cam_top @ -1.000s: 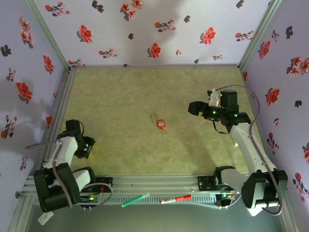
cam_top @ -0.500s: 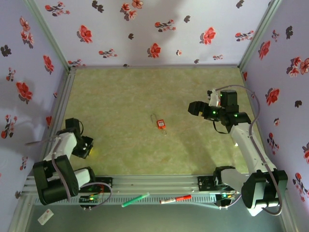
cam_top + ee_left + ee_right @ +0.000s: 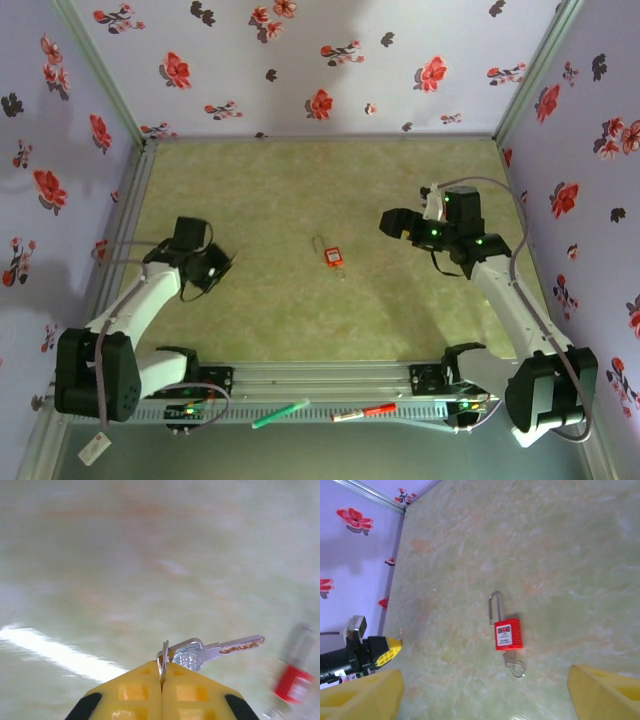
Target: Unlock with the key
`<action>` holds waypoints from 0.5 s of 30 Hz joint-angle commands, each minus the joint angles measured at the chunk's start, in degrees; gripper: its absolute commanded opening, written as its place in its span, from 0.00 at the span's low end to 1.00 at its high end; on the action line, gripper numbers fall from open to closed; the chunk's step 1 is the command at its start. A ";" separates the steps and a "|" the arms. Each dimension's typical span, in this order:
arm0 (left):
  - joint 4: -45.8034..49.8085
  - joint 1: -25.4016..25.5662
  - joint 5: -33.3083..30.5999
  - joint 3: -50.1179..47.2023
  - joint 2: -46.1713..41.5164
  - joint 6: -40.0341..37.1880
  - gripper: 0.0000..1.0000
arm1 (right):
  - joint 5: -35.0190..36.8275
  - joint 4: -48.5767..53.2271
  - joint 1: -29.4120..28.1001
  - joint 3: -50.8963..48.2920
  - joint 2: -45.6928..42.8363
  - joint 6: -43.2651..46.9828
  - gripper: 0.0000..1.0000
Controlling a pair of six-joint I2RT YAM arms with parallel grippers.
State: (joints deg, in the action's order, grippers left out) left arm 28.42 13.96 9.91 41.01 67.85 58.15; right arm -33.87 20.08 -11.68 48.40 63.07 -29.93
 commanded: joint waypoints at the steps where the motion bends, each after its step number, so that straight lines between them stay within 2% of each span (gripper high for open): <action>1: -6.62 7.12 1.08 5.91 2.85 3.22 0.00 | 2.81 -7.55 -1.93 -2.28 1.72 -8.69 0.87; 5: -12.20 16.15 0.88 11.60 9.31 5.37 0.00 | 2.89 -19.13 -5.28 -4.95 4.67 -18.19 0.87; 8: -16.82 21.00 1.76 15.19 14.68 7.90 0.00 | 4.47 -26.74 -7.98 -6.57 6.65 -22.71 0.87; 15: -22.24 27.86 3.53 22.81 24.65 11.80 0.00 | 5.74 -35.47 -11.46 -7.71 10.57 -25.22 0.82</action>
State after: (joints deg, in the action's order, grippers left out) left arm 10.41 40.25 12.25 60.99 91.00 66.85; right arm -29.43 -7.88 -22.24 41.30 72.29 -52.18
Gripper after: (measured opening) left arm 0.049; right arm 0.828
